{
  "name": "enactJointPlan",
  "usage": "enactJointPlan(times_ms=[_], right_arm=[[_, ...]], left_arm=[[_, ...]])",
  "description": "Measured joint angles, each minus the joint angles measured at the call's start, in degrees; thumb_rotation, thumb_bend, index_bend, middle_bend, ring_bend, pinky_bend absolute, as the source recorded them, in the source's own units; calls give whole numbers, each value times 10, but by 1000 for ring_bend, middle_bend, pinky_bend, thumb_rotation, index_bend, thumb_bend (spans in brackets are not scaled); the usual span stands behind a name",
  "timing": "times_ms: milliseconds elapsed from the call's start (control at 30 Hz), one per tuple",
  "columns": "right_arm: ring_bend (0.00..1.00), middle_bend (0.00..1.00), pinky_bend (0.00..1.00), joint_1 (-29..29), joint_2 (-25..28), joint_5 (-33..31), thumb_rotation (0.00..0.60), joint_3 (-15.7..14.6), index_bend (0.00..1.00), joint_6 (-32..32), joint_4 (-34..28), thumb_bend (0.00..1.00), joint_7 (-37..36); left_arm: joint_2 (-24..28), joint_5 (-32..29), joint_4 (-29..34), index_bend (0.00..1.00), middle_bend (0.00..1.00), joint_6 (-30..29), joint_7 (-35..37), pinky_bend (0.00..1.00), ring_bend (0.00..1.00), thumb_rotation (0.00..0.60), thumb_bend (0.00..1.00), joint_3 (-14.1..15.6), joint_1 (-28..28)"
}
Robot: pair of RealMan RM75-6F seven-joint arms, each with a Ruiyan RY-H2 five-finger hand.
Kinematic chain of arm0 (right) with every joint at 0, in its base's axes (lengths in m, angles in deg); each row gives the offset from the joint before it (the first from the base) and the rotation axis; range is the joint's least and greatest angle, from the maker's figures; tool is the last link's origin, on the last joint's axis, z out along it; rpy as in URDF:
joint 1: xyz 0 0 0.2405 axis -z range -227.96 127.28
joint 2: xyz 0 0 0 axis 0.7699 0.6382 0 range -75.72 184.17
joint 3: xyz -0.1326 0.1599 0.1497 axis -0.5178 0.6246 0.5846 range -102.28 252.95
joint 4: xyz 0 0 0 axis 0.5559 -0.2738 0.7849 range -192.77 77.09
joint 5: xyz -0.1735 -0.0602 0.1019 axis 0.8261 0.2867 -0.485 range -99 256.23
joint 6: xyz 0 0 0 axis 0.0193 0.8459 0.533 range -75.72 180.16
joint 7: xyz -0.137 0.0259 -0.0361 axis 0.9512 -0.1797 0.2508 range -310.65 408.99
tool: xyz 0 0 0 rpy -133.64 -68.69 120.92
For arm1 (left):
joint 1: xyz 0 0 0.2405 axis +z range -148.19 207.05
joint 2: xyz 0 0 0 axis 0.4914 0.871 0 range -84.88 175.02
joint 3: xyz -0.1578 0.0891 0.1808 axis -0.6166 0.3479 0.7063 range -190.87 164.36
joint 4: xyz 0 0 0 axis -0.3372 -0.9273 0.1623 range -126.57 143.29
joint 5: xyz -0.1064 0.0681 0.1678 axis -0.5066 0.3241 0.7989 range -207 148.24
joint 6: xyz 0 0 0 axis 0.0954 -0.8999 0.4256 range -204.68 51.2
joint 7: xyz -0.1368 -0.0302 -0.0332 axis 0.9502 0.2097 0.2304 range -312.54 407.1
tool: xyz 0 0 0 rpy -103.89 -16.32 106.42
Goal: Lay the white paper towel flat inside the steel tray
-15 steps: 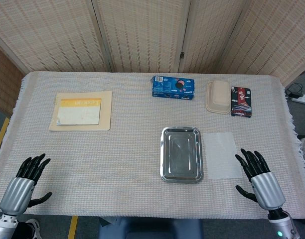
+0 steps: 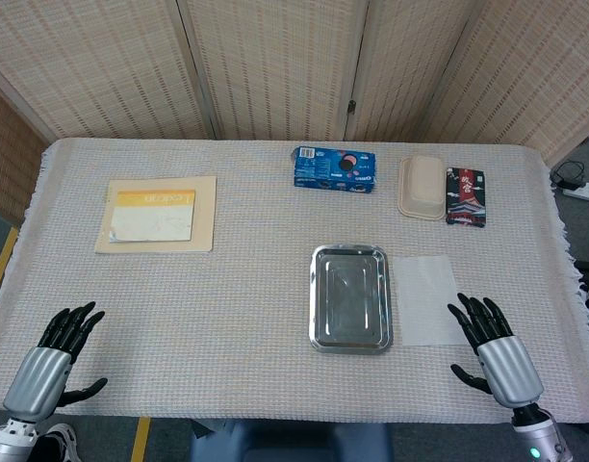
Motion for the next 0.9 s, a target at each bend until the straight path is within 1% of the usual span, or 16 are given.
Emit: enactJointPlan(times_ms=[100,200,267,367,433,567,667,767,900], right_arm=[[0,0,0,-7,-3,-2,600,-4,47,-21,20,223,-13],[0,0,0,-15,-10,-6,600,-10,66,-41,44,225,-59],[0,0,0,-22,-19,-15,600,-13,85,-64,71,225,-102],[0,0,0,-29,-40,-30,600,-15,123,-92,122,225,-141],[0,0,0,-32,-58,-38,600,-15,158,-105,156,234,-143],[0,0,0,-36,-92,-46,600,-14,228,-110,206,271,-141],[0,0,0,-37,-111,-47,600,-10,289,-103,232,343,-150],[0,0,0,-38,-126,-48,600,-6,319,-94,258,389,-155],[0,0,0,-43,-139,-50,600,-5,322,-99,285,398,-169]], left_arm=[[4,-7,4,0,0,2,3,0,0,600,213,0,1],[7,0,9,0,0,-4,3,0,0,600,213,1,2],[7,8,11,0,0,-10,4,0,0,600,213,2,3],[5,11,9,0,0,-10,10,0,0,600,213,1,2],[4,7,7,0,0,-1,11,0,0,600,214,1,0],[3,-6,2,0,0,18,25,0,0,600,214,-3,-10],[4,-18,-4,0,0,30,39,0,0,600,213,-8,-18],[4,-19,-4,0,0,32,42,0,0,600,213,-10,-20],[2,-15,-4,0,0,28,35,0,0,600,213,-8,-19]])
